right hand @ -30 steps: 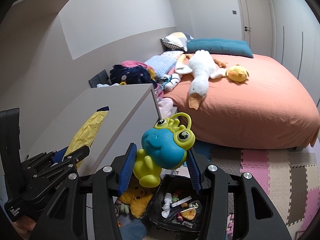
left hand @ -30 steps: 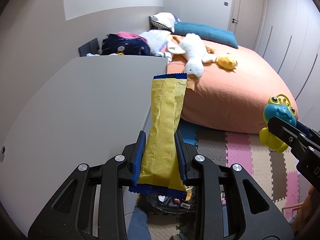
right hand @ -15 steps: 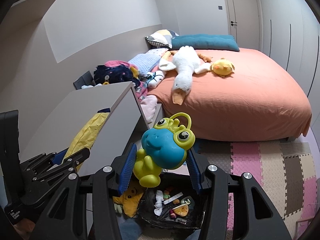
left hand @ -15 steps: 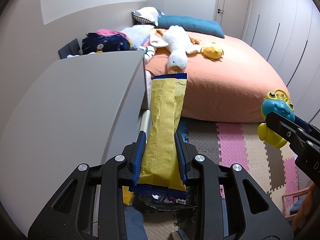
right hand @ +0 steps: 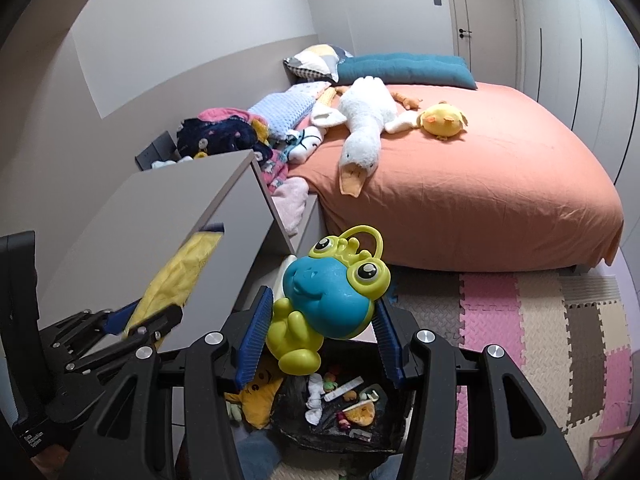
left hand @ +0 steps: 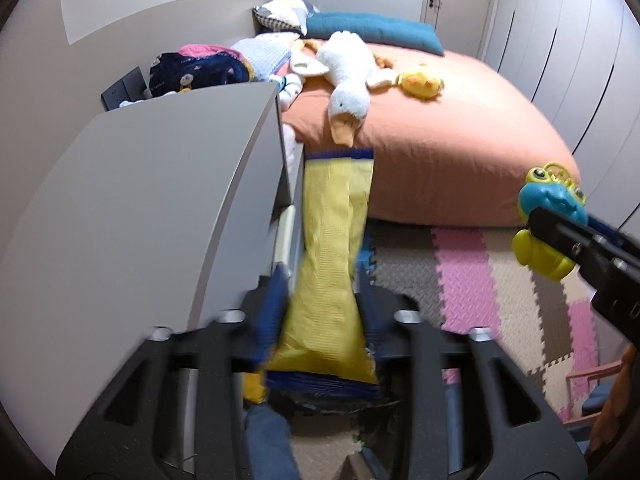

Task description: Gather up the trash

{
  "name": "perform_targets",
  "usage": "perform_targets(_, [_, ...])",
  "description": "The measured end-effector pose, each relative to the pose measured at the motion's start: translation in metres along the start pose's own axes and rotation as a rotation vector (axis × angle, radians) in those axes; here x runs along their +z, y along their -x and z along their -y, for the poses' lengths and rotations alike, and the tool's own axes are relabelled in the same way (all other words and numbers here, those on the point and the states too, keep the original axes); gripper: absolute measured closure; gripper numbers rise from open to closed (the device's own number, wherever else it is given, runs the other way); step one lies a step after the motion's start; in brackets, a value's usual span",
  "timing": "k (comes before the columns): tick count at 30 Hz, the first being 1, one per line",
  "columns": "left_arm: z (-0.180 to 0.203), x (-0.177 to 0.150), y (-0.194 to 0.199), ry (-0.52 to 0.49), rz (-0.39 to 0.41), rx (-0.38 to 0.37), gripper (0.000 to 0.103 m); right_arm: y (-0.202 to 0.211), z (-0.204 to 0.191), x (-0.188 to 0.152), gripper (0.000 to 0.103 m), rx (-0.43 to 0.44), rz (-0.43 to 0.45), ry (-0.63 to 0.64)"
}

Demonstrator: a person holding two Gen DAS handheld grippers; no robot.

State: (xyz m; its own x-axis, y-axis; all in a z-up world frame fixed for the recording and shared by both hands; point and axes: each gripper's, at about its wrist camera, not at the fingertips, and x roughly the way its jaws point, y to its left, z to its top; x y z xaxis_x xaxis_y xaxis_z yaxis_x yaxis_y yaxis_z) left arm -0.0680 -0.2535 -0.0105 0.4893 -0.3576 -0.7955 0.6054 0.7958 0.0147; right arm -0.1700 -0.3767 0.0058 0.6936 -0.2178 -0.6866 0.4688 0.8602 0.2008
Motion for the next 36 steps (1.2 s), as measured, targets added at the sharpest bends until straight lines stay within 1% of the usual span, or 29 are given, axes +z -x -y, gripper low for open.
perform_targets(1, [-0.002,0.000,0.002,0.006,0.017,0.029,0.005,-0.001,0.001,0.002,0.029,-0.010,0.000,-0.003])
perform_targets(2, [-0.003,-0.001,0.005,0.010,0.043,0.053,0.006,0.000,0.001,0.002,0.026,-0.021,0.009,-0.006])
perform_targets(3, [-0.002,-0.001,0.006,0.008,0.047,0.063,0.006,0.001,0.000,0.002,0.024,-0.031,0.019,-0.007])
perform_targets(6, [-0.006,0.000,0.003,0.014,0.024,0.054,0.006,0.000,0.000,0.003,0.024,-0.034,0.022,-0.003])
perform_targets(11, [-0.011,-0.003,0.003,0.031,0.020,0.045,0.006,0.002,0.001,0.001,0.024,-0.024,0.026,-0.011])
perform_targets(20, [-0.016,-0.006,0.009,0.047,0.034,0.034,0.006,0.004,-0.002,0.000,0.024,-0.011,0.026,-0.005])
perform_targets(30, [-0.012,-0.006,0.014,0.023,0.056,0.033,0.006,0.004,-0.004,0.000,0.024,-0.010,0.028,-0.003])
perform_targets(36, [-0.011,-0.006,0.014,0.014,0.053,0.015,0.006,0.004,-0.004,0.000,0.024,-0.010,0.028,-0.003])
